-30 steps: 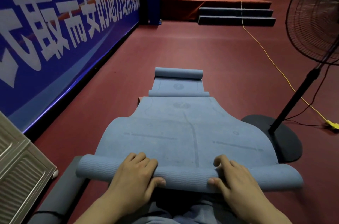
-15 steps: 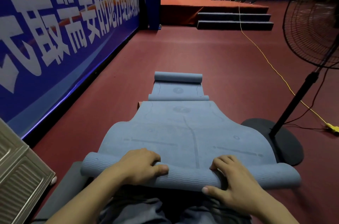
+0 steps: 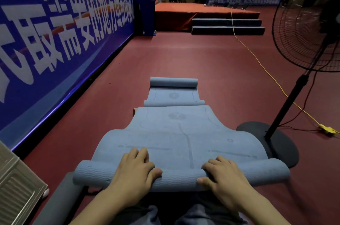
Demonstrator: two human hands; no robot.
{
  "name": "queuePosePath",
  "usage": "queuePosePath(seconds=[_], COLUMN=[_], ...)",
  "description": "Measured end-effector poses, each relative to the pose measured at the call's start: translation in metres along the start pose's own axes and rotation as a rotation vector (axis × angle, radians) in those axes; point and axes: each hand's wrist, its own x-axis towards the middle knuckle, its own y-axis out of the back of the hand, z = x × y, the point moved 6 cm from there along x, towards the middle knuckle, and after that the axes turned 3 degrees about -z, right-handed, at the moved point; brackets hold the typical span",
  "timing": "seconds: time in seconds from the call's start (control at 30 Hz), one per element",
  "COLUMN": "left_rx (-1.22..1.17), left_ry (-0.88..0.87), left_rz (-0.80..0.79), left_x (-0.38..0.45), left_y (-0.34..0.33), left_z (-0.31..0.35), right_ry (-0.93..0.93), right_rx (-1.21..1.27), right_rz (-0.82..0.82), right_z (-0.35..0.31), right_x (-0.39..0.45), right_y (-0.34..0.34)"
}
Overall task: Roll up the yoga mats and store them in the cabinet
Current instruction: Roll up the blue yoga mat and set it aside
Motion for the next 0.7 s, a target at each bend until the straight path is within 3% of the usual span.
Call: queuePosePath(seconds=[0.2,0.4,0.53,0.7], left_rx=[-0.046,0.024,-0.085,-0.073], left_ry=[-0.019,0.022,0.075,-0.002], left_rz=[0.146,0.119,0.181,0.201], left_x=[-0.013,-0.024,-0.026,-0.018], left_y=[0.009,0.014,0.004,-0.002], left_z=[0.016,0.035,0.027,0.022], right_ry=[-0.012,-0.05,-0.089,-0.082], right_rx=[0.117,0.275,0.353,0.358], right_rz=[-0.012,0.021,0.07,0.114], right_z=[0.009,0.012,0.015,0.017], right_x=[0.001,0.005,0.004,0.004], right_y=[-0.005,0.002,0.003,0.003])
